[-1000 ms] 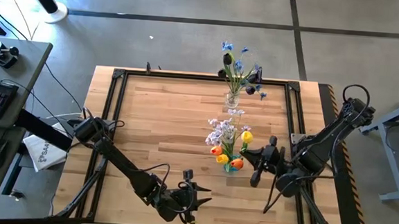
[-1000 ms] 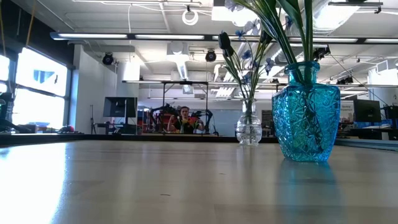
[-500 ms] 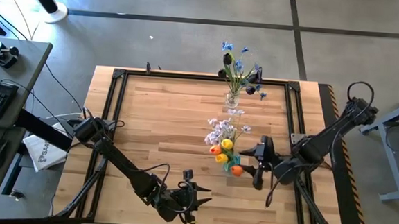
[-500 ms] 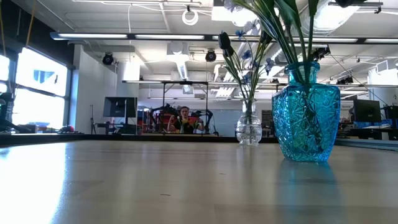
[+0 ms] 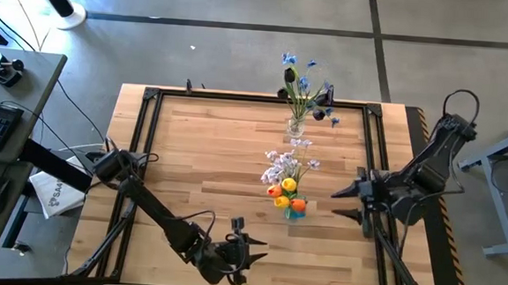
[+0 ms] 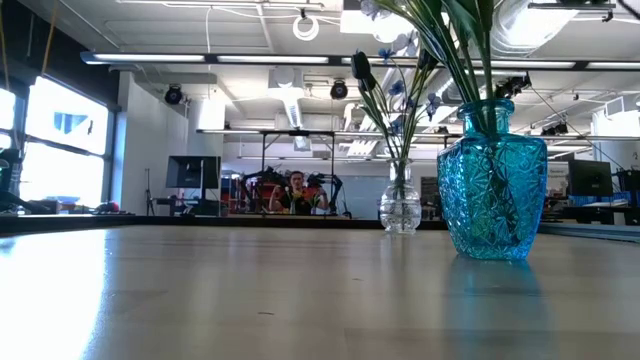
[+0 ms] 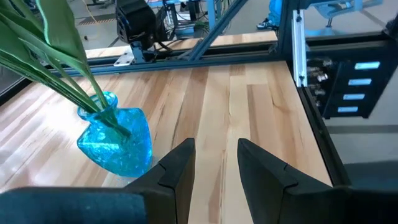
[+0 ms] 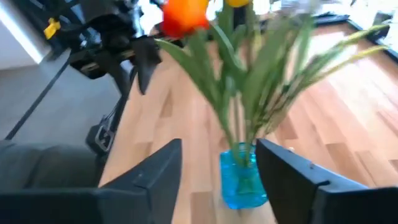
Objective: Sort flowers into vase by color
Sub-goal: Return to Home Position
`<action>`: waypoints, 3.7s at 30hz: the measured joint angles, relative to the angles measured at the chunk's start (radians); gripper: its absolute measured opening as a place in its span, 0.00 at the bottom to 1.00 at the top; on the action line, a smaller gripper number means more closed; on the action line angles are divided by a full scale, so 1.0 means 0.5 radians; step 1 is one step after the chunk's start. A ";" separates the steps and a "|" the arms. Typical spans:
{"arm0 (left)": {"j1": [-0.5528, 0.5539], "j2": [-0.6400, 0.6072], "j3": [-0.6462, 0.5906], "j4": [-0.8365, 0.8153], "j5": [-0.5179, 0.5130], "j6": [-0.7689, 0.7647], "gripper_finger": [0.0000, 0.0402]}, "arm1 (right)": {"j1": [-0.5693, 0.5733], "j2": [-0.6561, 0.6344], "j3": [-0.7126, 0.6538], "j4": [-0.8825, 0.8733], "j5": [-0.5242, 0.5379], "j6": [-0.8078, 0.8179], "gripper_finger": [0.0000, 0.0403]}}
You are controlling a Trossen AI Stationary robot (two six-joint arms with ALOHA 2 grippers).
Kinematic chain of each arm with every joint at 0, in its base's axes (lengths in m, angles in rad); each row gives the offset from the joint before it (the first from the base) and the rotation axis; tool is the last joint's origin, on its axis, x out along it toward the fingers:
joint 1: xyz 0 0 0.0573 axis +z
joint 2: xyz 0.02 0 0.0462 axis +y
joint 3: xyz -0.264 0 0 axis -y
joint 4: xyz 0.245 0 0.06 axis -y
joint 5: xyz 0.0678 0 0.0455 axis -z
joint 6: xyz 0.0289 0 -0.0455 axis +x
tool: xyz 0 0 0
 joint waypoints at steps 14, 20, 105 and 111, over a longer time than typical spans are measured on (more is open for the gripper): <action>0.060 -0.120 -0.148 -0.108 0.179 0.038 0.22 | -0.389 -0.904 -1.201 1.403 -0.492 -0.460 0.11; 0.174 -0.453 -0.459 -0.071 0.273 0.065 0.16 | -0.860 -1.123 -1.369 1.589 -0.695 -0.723 0.01; 1.154 -3.954 -2.742 -0.115 1.102 0.243 0.03 | -1.650 -1.634 -1.715 1.329 -1.173 -1.024 0.00; 1.154 -3.954 -2.742 -0.115 1.102 0.327 0.03 | -1.650 -1.634 -1.715 1.329 -1.173 -1.023 0.00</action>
